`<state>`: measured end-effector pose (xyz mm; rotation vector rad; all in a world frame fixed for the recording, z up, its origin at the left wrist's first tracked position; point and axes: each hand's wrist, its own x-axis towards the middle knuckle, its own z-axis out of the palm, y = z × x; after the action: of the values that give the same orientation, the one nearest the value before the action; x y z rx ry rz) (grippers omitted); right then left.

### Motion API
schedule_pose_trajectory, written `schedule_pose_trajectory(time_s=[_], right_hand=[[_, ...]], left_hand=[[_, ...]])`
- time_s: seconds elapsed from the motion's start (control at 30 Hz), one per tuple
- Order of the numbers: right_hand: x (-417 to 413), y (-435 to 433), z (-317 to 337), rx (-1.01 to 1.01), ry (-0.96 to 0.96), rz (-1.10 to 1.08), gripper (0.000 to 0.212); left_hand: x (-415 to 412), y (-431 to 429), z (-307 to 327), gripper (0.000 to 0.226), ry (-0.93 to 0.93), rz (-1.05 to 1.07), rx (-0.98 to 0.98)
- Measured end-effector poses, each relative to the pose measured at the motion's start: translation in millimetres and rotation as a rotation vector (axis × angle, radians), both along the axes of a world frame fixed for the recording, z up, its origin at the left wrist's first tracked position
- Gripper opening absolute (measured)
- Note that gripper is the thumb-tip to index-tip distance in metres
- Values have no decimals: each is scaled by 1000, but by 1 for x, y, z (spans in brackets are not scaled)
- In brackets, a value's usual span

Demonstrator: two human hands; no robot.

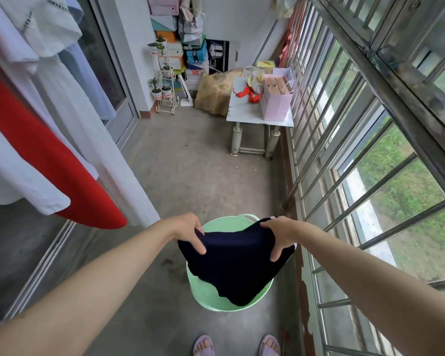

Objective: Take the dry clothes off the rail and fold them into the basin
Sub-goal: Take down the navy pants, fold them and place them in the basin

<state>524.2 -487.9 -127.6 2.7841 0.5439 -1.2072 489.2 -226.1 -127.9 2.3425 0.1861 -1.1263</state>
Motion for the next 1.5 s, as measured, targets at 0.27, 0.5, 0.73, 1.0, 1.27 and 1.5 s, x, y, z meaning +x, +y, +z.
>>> schedule_pose_trajectory(time_s=[0.27, 0.5, 0.73, 1.0, 1.27, 1.5], right_hand=[[-3, -8, -21, -34, -196, 5, 32], [0, -49, -6, 653, -23, -748, 22], [19, -62, 45, 1636, 360, -1160, 52], [-4, -38, 4, 1268, 533, -1024, 90], [2, -30, 6, 1396, 425, -1258, 44], [4, -32, -3, 1175, 16, -1165, 57]], left_hand=[[4, 0, -16, 16, -249, -20, 83], [1, 21, -13, 20, -154, 412, -584], [16, -3, 51, 30, -116, 812, -1012], [27, -5, 61, 31, -127, 1127, -955], [-8, -7, 14, 44, 136, 1132, -1052], [-9, -9, -15, 56, -118, 1047, -666]])
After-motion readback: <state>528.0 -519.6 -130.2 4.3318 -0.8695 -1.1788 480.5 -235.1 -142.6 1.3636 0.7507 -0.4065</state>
